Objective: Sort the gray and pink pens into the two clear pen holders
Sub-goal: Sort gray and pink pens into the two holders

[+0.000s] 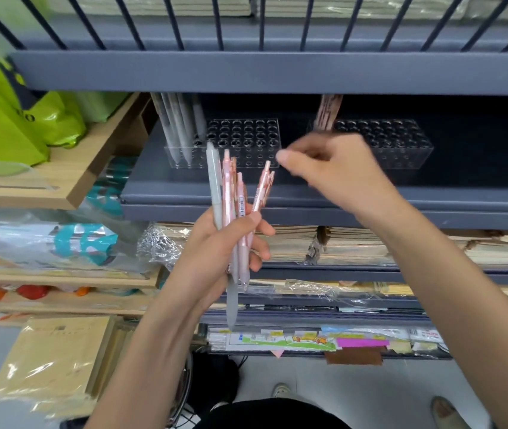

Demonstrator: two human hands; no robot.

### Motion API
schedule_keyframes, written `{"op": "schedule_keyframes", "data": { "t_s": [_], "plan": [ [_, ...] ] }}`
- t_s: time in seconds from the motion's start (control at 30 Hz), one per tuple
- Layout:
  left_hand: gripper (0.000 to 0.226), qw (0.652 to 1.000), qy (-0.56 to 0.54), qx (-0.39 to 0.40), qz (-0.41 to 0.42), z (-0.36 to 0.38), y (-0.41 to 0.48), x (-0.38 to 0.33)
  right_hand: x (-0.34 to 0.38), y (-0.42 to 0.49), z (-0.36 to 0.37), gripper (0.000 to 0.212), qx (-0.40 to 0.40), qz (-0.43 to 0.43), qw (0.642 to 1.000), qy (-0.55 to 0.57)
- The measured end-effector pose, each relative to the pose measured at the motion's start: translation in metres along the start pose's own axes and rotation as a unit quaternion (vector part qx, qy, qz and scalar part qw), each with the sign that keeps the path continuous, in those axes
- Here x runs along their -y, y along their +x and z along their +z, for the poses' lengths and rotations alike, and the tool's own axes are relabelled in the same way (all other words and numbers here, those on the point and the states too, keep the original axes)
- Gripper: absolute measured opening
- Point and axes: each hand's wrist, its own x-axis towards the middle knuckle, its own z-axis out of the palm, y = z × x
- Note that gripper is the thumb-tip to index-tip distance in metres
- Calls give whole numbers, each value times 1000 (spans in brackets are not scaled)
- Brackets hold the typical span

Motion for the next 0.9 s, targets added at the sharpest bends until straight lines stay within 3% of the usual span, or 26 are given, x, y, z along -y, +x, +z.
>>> {"op": "schedule_keyframes", "data": {
  "t_s": [0.1, 0.2, 0.43, 0.7, 0.8, 0.9],
  "plan": [
    [29, 1000, 1, 27, -5, -1, -1, -2, -6, -8, 6, 17, 163, 29, 979, 121],
    [26, 999, -5, 47, -6, 0, -2, -3, -12, -12, 7, 23, 185, 41, 959, 211],
    [13, 1000, -11, -3, -27, 6, 7, -2, -24, -16, -19, 7, 36, 5, 915, 403],
    [19, 999, -11, -30, -7, 30, 20, 6, -49, 8, -78, 8, -271, -83, 890, 356],
    [20, 999, -9, -34, 2, 38, 23, 10, -56, 22, -88, 13, -295, -107, 893, 321],
    [19, 999, 2, -39, 15, 45, 25, 15, -55, 38, -88, 37, -279, -89, 910, 292]
  ]
}}
